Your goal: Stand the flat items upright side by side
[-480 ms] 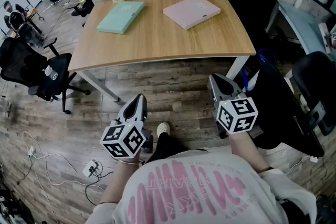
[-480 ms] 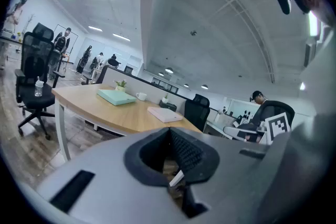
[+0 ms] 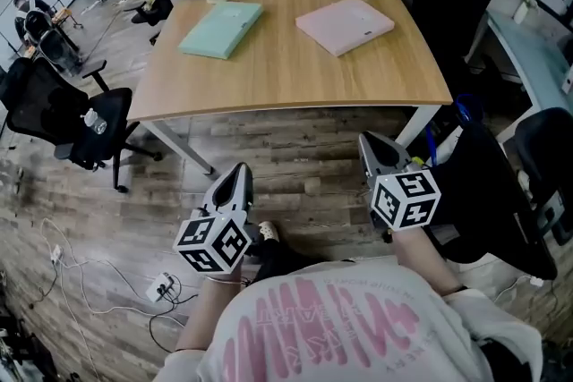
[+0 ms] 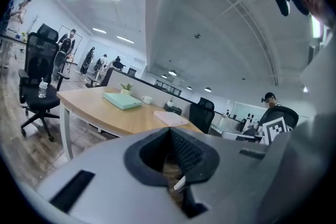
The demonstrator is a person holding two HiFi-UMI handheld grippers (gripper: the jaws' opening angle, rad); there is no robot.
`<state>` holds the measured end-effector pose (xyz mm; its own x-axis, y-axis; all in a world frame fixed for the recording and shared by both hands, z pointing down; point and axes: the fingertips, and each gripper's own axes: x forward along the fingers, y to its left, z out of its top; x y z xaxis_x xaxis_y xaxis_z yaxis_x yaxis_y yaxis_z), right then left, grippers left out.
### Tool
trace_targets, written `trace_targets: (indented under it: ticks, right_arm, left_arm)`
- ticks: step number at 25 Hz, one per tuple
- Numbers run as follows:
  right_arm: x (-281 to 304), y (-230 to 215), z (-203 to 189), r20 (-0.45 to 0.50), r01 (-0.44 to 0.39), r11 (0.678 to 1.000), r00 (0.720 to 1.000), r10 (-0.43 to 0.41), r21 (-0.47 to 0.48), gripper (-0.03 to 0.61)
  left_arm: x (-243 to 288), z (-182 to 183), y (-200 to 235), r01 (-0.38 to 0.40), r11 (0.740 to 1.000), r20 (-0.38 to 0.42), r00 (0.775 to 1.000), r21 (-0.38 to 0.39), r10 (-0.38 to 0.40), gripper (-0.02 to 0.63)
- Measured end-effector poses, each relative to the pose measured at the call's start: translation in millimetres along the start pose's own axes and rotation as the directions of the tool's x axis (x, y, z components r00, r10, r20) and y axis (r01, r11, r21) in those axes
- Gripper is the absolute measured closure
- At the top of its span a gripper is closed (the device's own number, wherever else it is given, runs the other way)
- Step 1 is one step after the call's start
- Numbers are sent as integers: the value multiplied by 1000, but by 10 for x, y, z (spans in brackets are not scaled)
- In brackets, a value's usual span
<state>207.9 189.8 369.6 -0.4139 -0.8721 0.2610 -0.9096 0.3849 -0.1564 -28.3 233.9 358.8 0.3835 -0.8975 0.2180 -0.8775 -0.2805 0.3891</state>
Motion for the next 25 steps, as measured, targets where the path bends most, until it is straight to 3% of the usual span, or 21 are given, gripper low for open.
trace_targets:
  ticks: [8,12,18,25]
  right_arm:
    - [1020,556,113,-40,-82,996,996,84,40,581]
    - [1654,905,277,-42,-112,993,993,113,24,581]
    - [2390,1292,608,-1,-138,990,990,138,17,581]
    - [2899,1593,750,37,-142,989,989,140,48,581]
  left_arm:
    - [146,438,892,-70,998,28,997,6,70,612]
    - [314,796,1366,-26,1000,36,999,-12,26,612]
    - [476,1376,2017,-19,999,101,995,-51,24,612]
    - [593,1729,2578,-17,998,108,994,-58,23,612]
